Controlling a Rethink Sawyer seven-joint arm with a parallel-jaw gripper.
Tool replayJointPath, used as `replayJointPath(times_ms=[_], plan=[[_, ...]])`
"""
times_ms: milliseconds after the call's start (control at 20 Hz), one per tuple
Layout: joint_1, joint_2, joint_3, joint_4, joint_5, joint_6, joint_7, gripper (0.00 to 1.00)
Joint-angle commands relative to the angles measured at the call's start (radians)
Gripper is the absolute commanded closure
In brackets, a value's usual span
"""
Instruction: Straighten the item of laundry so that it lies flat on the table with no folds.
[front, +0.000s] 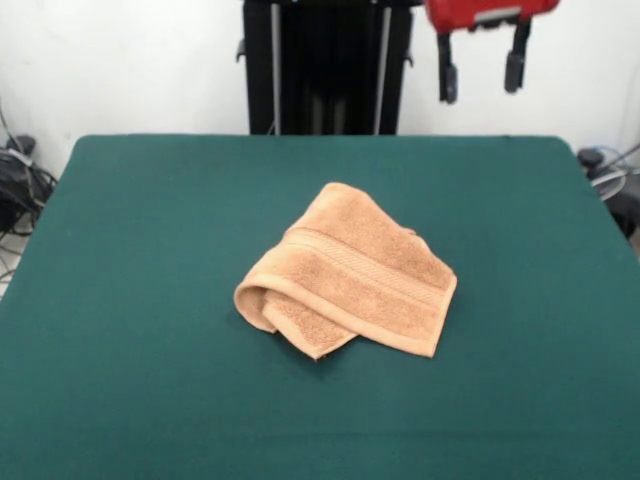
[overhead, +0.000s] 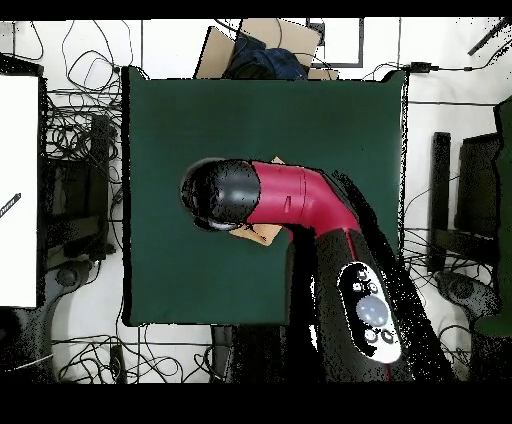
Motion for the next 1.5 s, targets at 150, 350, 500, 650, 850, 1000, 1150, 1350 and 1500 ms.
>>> replayJointPath(times_ms=[150,350,500,650,850,1000,1150,1350,1500], plan=[[0.05,0.088,-0.052,-0.001,-0.143,-0.095,0.096,0.0],[0.042,0.138,-0.042,-0.022,-0.152,-0.126,0.091,0.0],[0.039,0.169,-0.038,-0.045,-0.152,-0.128,0.088,0.0],[0.033,0.182,-0.032,-0.051,-0.155,-0.14,0.088,0.0],[0.03,0.183,-0.028,-0.043,-0.154,-0.147,0.088,0.0],[0.047,0.169,-0.053,-0.064,-0.187,-0.122,0.08,0.0],[0.044,0.173,-0.05,-0.097,-0.188,-0.082,0.057,0.0],[0.034,0.183,-0.043,-0.102,-0.182,-0.079,0.044,0.0],[0.02,0.193,-0.034,-0.105,-0.187,-0.08,0.019,0.0]])
